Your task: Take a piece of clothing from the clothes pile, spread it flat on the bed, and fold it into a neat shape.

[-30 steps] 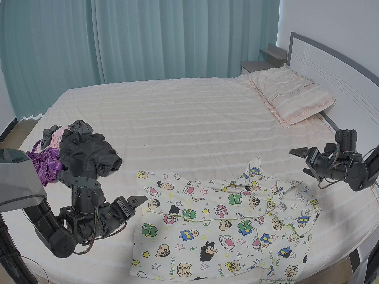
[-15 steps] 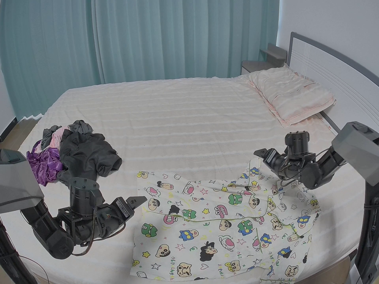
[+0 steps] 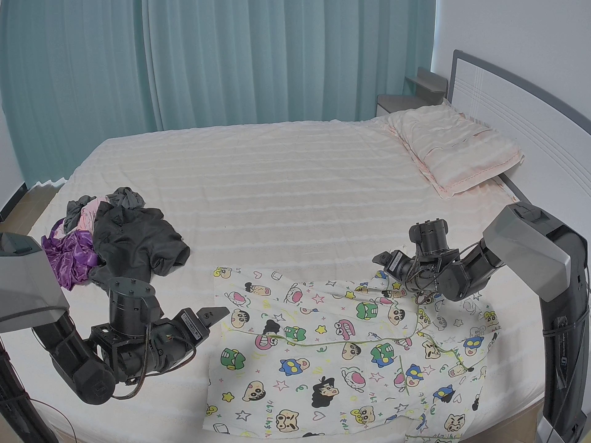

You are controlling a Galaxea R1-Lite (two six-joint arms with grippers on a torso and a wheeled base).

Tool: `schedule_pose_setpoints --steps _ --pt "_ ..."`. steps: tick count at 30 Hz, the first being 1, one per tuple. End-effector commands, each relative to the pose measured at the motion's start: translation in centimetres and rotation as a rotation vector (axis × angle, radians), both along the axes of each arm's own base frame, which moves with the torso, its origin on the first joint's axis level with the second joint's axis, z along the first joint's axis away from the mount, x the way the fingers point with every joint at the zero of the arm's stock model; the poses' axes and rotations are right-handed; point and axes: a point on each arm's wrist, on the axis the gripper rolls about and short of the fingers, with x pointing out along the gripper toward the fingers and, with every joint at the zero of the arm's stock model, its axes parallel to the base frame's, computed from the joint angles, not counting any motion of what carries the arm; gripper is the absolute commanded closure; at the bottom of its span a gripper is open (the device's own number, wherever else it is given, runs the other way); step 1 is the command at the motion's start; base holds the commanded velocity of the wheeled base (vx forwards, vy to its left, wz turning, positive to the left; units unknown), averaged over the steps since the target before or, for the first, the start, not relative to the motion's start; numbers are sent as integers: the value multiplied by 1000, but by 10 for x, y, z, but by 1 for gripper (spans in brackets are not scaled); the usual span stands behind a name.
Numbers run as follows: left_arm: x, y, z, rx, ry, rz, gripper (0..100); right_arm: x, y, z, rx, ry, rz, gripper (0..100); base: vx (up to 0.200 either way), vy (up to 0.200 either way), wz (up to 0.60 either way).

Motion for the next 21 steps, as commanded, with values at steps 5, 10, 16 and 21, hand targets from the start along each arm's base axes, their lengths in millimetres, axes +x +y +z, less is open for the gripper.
schedule_pose_setpoints --steps 5,10,16,21 --pt "0 0 -1 3 4 1 0 12 13 -8 -33 91 24 0 0 0 0" --pt "0 0 -1 2 3 1 0 18 12 -6 -24 125 5 0 0 0 0" --pt "0 0 -2 3 6 1 0 15 13 -6 -70 168 -14 0 0 0 0" --pt "0 0 -2 3 6 1 0 14 13 -6 -98 188 -9 0 0 0 0"
